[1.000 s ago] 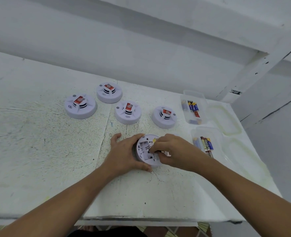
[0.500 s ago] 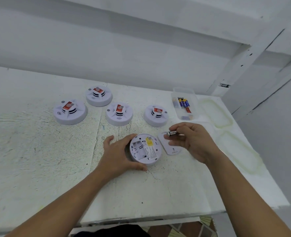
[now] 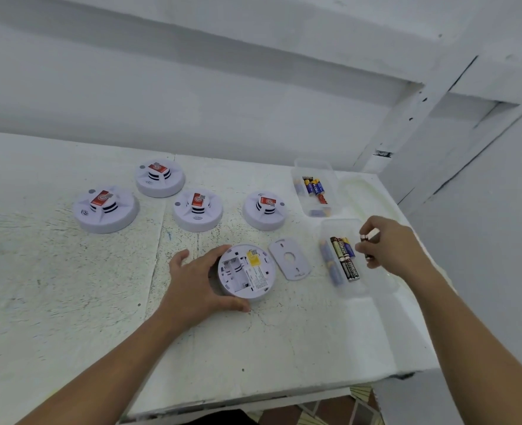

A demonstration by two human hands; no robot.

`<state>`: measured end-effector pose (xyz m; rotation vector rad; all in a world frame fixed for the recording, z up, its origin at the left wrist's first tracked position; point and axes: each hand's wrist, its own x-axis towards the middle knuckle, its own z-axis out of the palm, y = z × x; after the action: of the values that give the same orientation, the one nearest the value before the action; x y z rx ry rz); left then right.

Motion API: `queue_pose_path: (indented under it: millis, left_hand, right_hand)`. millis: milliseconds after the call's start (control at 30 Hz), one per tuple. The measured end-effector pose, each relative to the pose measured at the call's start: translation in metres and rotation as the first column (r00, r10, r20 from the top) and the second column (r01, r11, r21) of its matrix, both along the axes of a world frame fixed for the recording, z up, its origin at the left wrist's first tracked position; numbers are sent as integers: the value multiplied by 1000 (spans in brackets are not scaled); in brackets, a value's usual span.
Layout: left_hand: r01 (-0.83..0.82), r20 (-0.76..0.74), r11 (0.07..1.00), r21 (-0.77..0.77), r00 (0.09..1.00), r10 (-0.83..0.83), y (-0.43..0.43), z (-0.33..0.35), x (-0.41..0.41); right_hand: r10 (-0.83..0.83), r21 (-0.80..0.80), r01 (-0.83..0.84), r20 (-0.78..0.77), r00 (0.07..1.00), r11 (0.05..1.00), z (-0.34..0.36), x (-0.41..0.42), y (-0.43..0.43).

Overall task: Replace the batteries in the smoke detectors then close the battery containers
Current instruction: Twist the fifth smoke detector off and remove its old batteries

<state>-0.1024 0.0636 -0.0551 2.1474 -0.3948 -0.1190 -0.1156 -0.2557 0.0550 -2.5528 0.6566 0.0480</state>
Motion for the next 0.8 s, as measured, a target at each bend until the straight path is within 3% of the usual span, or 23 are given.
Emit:
queue_pose_path:
  millis: [100, 200, 267, 400, 800]
  left_hand:
    - [6, 4, 1000, 3, 1000, -6, 0, 0, 0]
    - [4, -1, 1000, -4, 1000, -4, -1, 0, 0]
    - [3, -8, 1000, -8, 1000, -3, -1, 1, 0]
    - [9, -8, 1000, 7, 1000, -9, 0, 1, -1]
    - [20, 22, 1000, 8, 1000, -20, 0, 6, -2]
  right_hand:
    - [45, -179, -66, -120, 992, 982, -13, 1, 9]
    - [87, -407, -192, -262, 961, 893, -21, -2, 22]
    - [90, -469, -243, -326, 941, 849, -25, -6, 29]
    - [82, -529, -261, -338, 938, 808, -26, -9, 34]
    - [46, -508, -201, -301, 952, 837, -32, -5, 32]
